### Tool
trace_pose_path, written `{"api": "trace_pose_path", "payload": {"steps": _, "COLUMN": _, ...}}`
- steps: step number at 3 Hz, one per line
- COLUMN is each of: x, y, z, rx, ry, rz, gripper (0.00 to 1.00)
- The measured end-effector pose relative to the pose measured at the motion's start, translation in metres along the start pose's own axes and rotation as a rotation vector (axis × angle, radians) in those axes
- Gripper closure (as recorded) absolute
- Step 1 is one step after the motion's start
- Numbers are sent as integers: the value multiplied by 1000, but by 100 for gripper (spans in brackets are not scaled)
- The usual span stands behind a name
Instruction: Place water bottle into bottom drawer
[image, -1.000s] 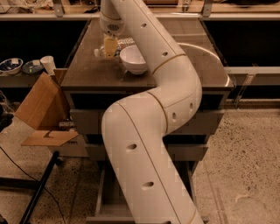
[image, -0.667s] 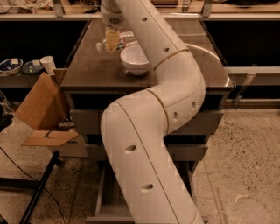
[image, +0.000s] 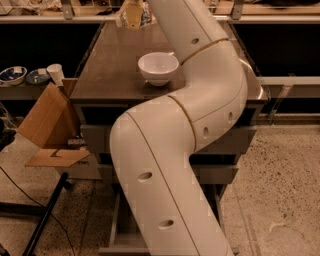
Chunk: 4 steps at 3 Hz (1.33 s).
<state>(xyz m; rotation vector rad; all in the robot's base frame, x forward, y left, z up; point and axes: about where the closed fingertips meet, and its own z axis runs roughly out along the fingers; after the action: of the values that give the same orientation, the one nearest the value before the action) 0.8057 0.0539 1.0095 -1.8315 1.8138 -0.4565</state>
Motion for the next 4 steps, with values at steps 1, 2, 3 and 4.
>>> {"api": "trace_pose_path", "payload": {"steps": 1, "x": 3, "y": -3, "z": -23, "rx": 17, "ry": -11, "rz": 36, "gripper": 100}}
{"api": "trace_pose_path", "payload": {"steps": 2, "x": -5, "y": 0, "z": -36, "rx": 6, "ry": -54, "rz": 104, "gripper": 100}}
{"api": "trace_pose_path", "payload": {"steps": 3, "x": -33, "y": 4, "z": -32, "rx": -11, "ry": -144, "rz": 163, "gripper": 100}}
{"api": "trace_pose_path", "payload": {"steps": 4, "x": -57, "y": 15, "z": -7, "rx": -24, "ry": -191, "rz": 191, "gripper": 100}}
